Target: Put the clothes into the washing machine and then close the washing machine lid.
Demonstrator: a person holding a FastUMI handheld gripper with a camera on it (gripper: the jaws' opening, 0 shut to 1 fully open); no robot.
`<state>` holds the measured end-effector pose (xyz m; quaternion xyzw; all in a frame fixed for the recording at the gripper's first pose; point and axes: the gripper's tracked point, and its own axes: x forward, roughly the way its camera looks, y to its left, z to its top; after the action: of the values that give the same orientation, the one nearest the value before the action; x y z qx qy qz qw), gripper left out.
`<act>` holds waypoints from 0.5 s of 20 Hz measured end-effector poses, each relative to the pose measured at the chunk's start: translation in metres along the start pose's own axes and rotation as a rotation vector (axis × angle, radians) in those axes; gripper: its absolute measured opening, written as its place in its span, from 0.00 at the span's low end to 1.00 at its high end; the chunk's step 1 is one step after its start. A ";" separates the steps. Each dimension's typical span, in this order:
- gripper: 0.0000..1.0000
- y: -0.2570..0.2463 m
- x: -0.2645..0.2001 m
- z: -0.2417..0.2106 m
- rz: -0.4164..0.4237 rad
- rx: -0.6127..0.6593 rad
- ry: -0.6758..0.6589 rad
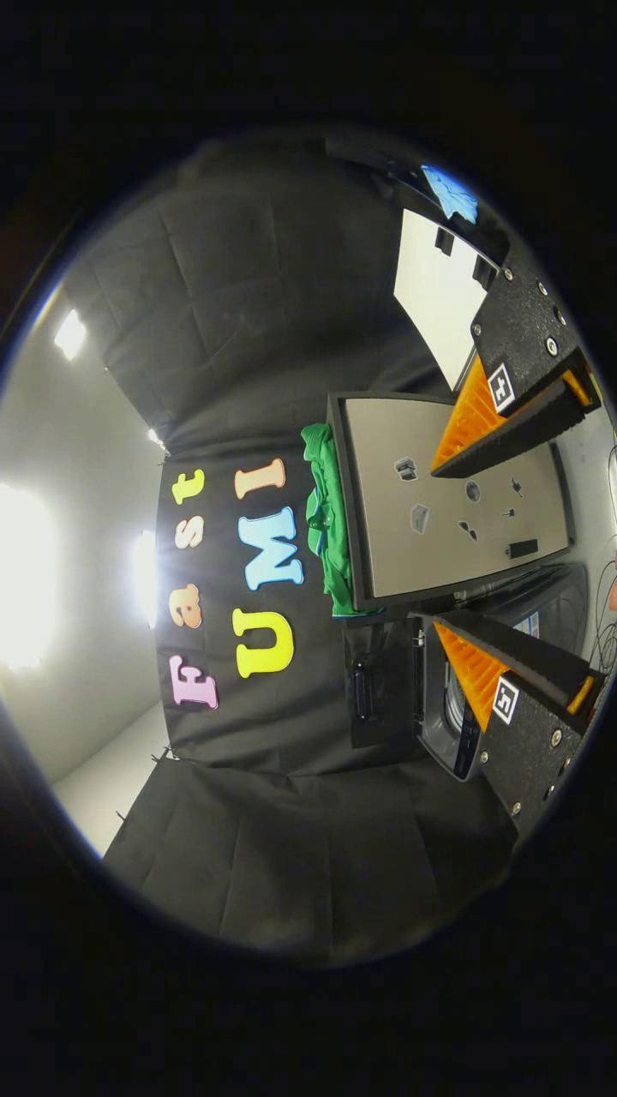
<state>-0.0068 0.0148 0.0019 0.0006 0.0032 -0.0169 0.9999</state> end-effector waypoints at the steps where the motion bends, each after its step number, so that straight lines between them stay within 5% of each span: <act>1: 0.96 0.002 0.000 0.003 -0.001 0.010 -0.003; 10: 0.96 -0.028 0.023 0.030 -0.132 -0.024 0.084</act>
<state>0.0154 -0.0143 0.0314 -0.0111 0.0452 -0.0825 0.9955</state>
